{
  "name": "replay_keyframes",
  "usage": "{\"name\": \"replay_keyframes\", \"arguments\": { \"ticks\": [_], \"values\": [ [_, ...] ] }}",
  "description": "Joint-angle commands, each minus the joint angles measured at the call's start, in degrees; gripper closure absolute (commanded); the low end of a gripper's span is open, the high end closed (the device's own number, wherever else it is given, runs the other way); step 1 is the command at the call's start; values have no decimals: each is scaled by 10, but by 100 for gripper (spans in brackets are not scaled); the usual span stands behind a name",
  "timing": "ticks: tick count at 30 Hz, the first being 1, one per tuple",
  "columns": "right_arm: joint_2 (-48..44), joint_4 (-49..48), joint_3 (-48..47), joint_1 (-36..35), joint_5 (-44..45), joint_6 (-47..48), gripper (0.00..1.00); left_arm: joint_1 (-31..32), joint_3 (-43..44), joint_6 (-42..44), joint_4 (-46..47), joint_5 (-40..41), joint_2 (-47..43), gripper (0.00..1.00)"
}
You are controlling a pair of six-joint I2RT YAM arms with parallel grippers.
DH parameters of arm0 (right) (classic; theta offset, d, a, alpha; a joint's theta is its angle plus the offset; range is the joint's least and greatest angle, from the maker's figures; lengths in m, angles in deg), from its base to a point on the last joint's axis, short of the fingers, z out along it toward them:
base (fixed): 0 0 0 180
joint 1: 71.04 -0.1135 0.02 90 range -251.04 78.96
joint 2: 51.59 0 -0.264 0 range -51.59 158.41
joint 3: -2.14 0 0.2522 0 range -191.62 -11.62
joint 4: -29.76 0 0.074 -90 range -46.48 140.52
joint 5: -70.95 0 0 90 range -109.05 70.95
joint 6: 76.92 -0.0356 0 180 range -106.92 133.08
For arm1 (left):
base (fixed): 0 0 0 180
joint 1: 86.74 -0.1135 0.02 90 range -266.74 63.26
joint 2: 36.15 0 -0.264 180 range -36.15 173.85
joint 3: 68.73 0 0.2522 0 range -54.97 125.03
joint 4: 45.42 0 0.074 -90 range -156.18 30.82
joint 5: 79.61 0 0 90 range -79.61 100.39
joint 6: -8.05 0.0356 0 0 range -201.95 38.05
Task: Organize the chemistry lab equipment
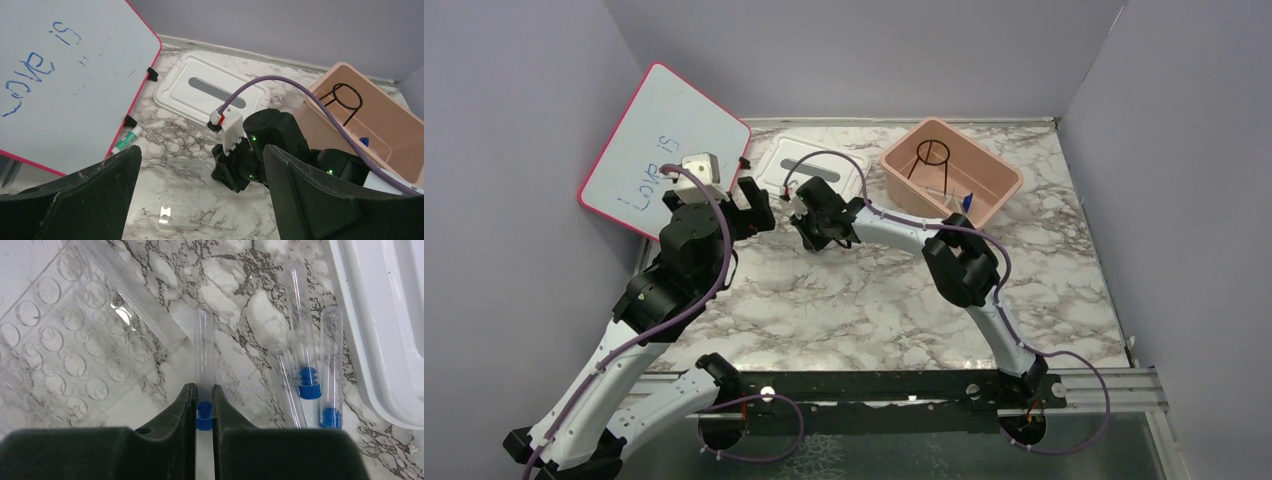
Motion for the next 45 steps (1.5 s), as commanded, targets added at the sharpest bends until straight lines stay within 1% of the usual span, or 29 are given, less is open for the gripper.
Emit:
{"name": "replay_keyframes", "arguments": {
  "ticks": [1,6,11,16,17,21,25,29,31,33,34,35,38,43,45],
  "values": [
    [-9,19,31,0,2,31,91,0,-10,-21,-4,13,8,5],
    [-96,-40,131,1,-12,35,92,1,-39,-67,-2,4,39,5],
    [-213,-127,274,13,-44,24,92,-1,-58,-116,4,-54,73,5],
    [-334,-231,418,17,-50,17,92,-13,-74,-164,25,-157,100,1],
    [-358,-245,442,18,-49,2,92,-18,-73,-172,27,-182,108,1],
    [-437,-294,521,18,-50,-10,92,-47,-69,-214,31,-279,134,1],
    [-510,-336,569,18,-67,-9,92,-66,-86,-245,82,-412,153,1],
    [-554,-354,580,18,-111,0,92,-71,-101,-269,130,-494,173,3],
    [-566,-357,580,18,-136,7,92,-73,-107,-281,147,-519,182,8],
    [-576,-360,580,18,-152,10,92,-75,-116,-294,162,-537,189,16],
    [-580,-364,581,18,-155,10,92,-75,-122,-300,170,-542,191,24],
    [-584,-367,582,18,-157,9,92,-75,-127,-307,178,-547,191,29],
    [-591,-380,585,18,-160,3,92,-76,-136,-319,186,-553,195,40],
    [-594,-389,586,18,-159,1,92,-76,-148,-327,194,-558,191,64],
    [-594,-390,586,18,-152,-3,92,-76,-151,-328,194,-557,186,72]
  ]
}}
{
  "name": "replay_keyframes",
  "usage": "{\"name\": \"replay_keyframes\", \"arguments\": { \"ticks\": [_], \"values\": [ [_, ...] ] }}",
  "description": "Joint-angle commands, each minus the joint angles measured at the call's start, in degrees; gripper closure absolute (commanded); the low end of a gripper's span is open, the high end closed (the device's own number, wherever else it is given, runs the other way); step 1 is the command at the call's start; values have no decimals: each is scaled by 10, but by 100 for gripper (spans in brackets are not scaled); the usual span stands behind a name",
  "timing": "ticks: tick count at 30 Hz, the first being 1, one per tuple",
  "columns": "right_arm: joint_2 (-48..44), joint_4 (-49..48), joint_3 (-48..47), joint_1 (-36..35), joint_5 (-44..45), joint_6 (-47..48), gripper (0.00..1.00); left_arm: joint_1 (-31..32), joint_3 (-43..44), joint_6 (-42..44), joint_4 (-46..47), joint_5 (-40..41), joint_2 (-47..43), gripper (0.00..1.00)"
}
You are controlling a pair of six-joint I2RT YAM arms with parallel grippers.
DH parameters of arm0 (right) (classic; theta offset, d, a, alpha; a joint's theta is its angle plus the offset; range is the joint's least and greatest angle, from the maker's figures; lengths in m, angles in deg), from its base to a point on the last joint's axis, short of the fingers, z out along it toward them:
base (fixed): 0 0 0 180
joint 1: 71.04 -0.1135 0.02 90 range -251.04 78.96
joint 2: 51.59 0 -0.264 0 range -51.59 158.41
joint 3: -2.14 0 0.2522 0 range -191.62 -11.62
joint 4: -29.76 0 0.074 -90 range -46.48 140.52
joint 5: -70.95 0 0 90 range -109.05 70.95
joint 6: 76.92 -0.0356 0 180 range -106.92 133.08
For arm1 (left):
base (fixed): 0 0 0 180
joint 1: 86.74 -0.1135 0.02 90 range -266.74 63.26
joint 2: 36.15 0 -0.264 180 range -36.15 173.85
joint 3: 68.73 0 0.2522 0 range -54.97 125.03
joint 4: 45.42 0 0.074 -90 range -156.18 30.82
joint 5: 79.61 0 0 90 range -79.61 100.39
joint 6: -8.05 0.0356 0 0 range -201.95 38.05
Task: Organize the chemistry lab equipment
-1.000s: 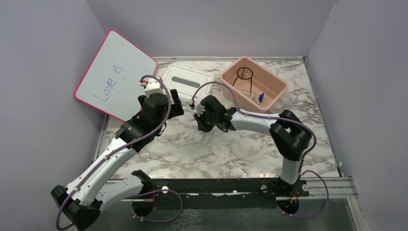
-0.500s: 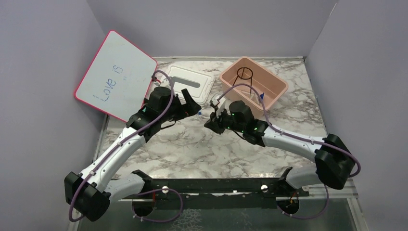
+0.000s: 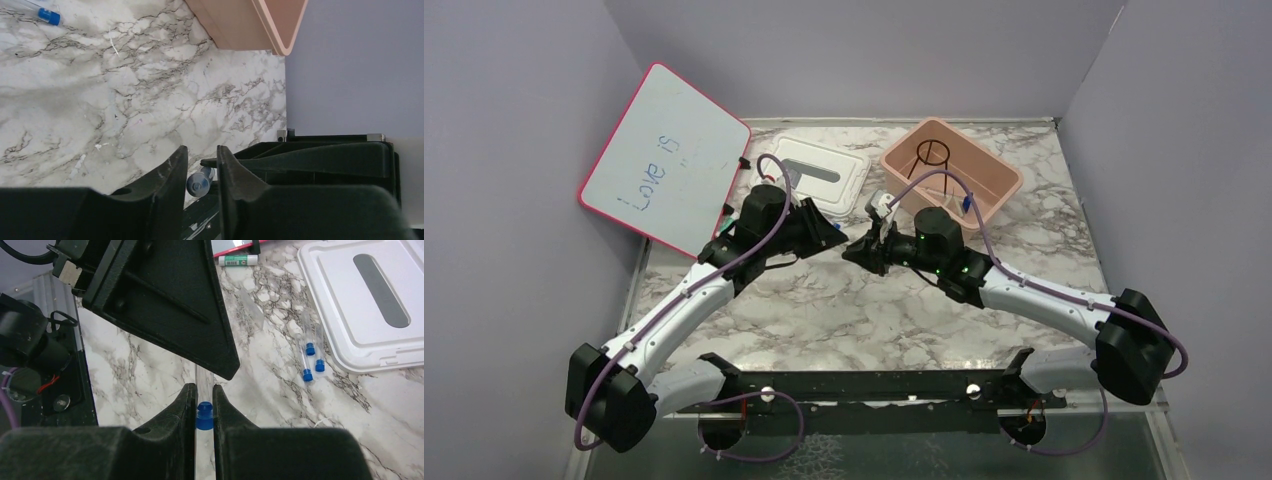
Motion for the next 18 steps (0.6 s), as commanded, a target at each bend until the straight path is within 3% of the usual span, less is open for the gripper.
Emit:
{"name": "replay_keyframes", "arguments": {
  "ticks": [1,7,11,14,18],
  "values": [
    [-13,-30,5,1,-6,-4,92,-5,-8,-14,30,-22,-12,74],
    [-25,-44,10,1,12,-40,85,-6,-16,-16,39,-17,-26,94],
    [-53,-64,16,1,38,-121,75,-7,-17,-38,66,-9,-44,95],
    [-81,-111,30,1,72,-213,60,-9,-10,-64,99,-1,-56,95],
    [-112,-137,32,1,189,-381,54,-9,8,-105,143,11,-63,95]
  ]
}}
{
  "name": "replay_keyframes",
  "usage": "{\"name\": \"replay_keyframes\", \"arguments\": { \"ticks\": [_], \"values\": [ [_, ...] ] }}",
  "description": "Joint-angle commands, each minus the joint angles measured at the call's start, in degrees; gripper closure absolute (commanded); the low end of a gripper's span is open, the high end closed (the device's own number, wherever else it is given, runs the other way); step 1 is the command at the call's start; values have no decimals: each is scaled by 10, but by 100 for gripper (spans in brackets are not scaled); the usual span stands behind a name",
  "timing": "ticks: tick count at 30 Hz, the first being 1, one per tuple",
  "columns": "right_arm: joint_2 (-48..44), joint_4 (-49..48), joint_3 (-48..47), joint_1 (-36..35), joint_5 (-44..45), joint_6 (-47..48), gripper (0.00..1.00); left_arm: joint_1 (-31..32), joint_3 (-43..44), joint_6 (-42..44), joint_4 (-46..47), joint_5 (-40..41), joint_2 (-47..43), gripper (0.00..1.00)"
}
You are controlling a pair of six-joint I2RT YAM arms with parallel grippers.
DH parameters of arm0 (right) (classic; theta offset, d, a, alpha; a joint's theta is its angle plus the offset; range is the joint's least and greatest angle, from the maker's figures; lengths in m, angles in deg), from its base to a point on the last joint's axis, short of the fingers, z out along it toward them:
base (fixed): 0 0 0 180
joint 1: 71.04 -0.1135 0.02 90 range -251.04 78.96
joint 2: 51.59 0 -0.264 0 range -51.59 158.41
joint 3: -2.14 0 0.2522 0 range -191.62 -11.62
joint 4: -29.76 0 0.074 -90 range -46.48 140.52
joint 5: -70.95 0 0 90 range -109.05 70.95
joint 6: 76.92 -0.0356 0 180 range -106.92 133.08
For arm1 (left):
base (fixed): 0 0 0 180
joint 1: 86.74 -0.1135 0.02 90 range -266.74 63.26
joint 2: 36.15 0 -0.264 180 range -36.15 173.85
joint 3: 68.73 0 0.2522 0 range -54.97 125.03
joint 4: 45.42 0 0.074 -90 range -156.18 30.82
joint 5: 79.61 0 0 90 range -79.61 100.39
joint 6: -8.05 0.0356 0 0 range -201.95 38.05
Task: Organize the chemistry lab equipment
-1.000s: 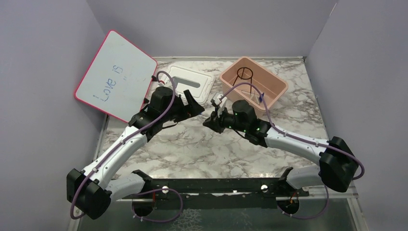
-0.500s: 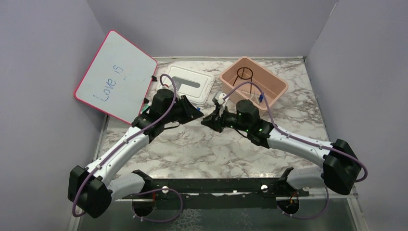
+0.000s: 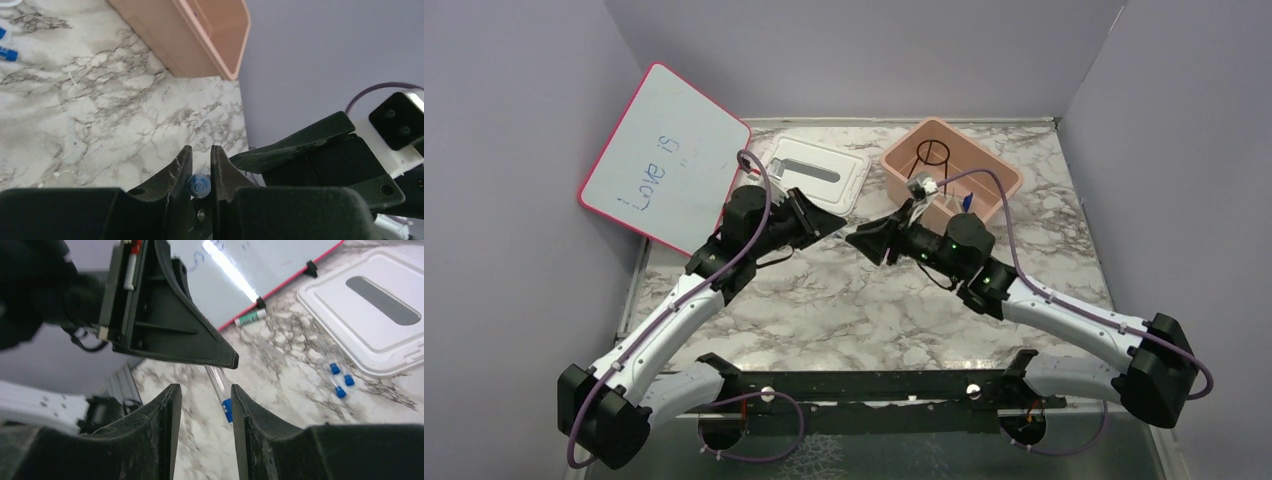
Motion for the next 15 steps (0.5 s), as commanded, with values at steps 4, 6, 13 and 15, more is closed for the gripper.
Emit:
{"name": "replay_keyframes", "arguments": {
  "ticks": [4,6,13,15],
  "values": [
    [-39,-78,4,1,190,-324,48,-4,42,-97,109,27,-20,95],
    [-33,-79,-4,1,204,-368,45,-5,44,-129,132,28,-21,95],
    [-9,-128,-9,1,175,-486,45,-17,36,-235,213,9,-6,95],
    [4,-190,-4,1,153,-496,51,-17,26,-259,237,2,0,95]
  ]
}}
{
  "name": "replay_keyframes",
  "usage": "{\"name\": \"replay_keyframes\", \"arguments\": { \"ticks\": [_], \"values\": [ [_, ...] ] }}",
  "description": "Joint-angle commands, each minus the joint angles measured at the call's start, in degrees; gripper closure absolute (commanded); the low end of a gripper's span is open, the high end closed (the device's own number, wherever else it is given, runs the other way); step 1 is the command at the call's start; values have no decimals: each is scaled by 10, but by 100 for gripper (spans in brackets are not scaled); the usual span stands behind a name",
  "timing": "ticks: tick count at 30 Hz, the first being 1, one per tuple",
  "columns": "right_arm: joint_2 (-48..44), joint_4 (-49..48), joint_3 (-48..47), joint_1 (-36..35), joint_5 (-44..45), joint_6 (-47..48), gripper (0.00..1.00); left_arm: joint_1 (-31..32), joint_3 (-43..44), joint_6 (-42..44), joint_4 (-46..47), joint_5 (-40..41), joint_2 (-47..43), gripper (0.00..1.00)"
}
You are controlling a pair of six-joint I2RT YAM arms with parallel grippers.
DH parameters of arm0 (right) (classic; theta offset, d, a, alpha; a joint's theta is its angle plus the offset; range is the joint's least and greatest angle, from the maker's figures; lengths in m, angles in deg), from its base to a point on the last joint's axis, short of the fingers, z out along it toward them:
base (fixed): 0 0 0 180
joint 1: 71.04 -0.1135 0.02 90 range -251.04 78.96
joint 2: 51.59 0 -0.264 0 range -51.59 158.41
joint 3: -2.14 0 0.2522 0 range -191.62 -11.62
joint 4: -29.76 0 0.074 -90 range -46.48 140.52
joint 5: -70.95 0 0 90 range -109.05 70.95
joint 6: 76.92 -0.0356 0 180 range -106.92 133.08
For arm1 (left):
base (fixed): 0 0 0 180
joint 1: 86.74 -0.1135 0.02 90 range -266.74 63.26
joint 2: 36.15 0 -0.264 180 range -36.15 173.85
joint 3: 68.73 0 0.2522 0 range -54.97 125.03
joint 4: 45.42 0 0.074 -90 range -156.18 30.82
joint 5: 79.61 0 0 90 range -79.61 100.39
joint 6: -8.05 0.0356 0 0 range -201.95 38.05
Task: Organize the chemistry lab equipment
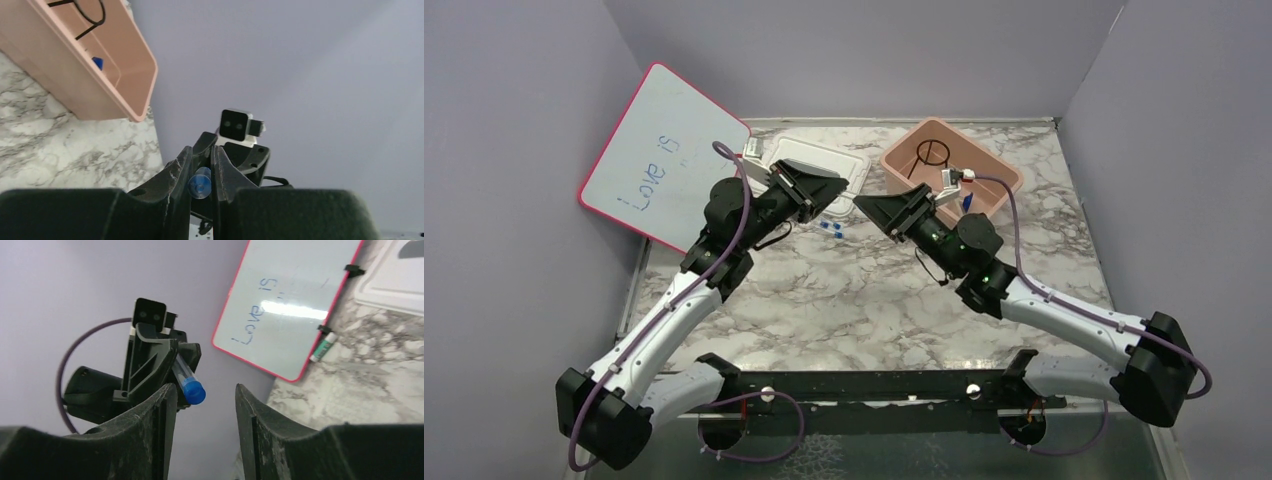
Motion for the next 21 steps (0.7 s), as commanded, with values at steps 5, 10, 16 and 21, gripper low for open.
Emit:
{"name": "replay_keyframes", "arguments": {
  "ticks": [5,10,16,21],
  "values": [
    [44,-210,9,0,-20,-112,61,-5,-13,-104,105,-25,17,96],
    [60,-203,-10,0,-12,-120,65,-5,-24,-106,107,-18,9,95],
    [66,-185,-18,0,-12,-122,79,-7,-30,-103,105,-17,5,96],
    [65,-134,-35,1,-13,-94,90,-12,-32,-81,68,0,-6,84]
  ]
}}
